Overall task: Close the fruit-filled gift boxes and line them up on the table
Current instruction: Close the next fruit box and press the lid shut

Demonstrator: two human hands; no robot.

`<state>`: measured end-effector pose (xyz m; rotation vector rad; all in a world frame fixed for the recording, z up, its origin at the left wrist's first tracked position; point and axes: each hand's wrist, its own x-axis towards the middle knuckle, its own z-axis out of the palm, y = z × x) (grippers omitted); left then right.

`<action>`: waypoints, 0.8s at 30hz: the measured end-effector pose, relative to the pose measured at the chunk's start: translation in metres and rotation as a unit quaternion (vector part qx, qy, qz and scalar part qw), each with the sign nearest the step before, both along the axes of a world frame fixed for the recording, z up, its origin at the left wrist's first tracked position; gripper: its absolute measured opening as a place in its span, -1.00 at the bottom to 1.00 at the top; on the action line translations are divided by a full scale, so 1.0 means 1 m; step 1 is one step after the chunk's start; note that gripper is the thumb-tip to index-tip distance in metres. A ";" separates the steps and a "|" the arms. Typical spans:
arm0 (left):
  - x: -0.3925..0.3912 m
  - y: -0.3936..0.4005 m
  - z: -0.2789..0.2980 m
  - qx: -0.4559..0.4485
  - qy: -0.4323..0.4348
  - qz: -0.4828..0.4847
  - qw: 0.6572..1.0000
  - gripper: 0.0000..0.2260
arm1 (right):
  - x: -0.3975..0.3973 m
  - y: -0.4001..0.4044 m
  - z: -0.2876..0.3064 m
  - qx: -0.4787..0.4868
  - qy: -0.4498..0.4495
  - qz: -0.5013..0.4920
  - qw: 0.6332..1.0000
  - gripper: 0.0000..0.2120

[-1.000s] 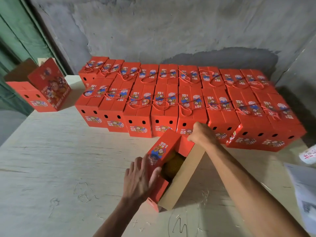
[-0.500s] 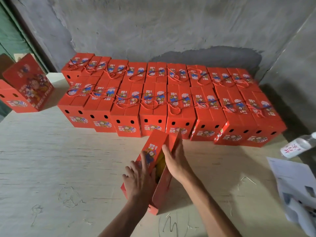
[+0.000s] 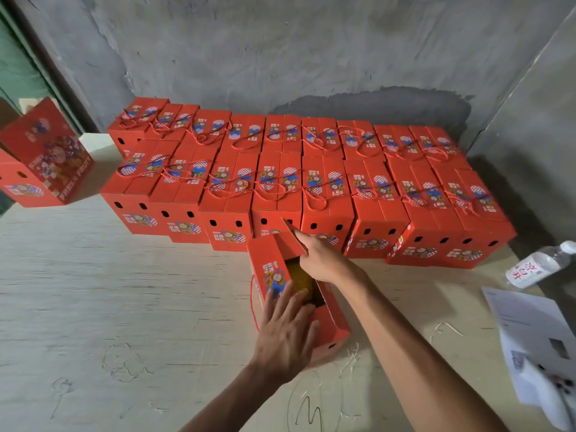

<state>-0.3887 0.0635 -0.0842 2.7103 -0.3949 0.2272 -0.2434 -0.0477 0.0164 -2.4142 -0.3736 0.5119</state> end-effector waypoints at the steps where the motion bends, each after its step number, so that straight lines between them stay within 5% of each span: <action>1: 0.000 -0.002 -0.003 0.002 -0.003 0.001 1.000 -0.60 | 0.002 0.000 -0.001 -0.007 -0.017 0.014 1.000 -0.26; 5: -0.004 -0.020 0.002 0.061 0.019 0.017 0.998 -0.50 | 0.003 0.011 -0.006 -0.054 -0.068 0.087 0.992 -0.28; 9: -0.011 -0.073 0.015 0.082 0.056 0.015 0.995 -0.40 | -0.007 0.021 -0.011 0.003 -0.084 0.161 0.983 -0.30; 13: -0.006 -0.086 0.020 -0.026 0.051 -0.044 0.997 -0.40 | -0.019 0.018 -0.026 0.037 -0.121 0.144 0.981 -0.48; 15: 0.003 -0.070 0.017 -0.040 -0.022 -0.081 0.996 -0.56 | -0.019 0.010 -0.032 0.017 -0.138 0.112 0.984 -0.61; 18: 0.018 -0.024 0.012 -0.061 -0.080 -0.117 0.988 -0.75 | -0.019 -0.007 -0.036 -0.007 -0.115 0.048 0.992 -0.38; 24: 0.041 0.059 0.004 -0.055 -0.089 -0.095 0.990 -0.69 | -0.039 -0.037 -0.057 -0.066 -0.158 -0.007 0.985 -0.15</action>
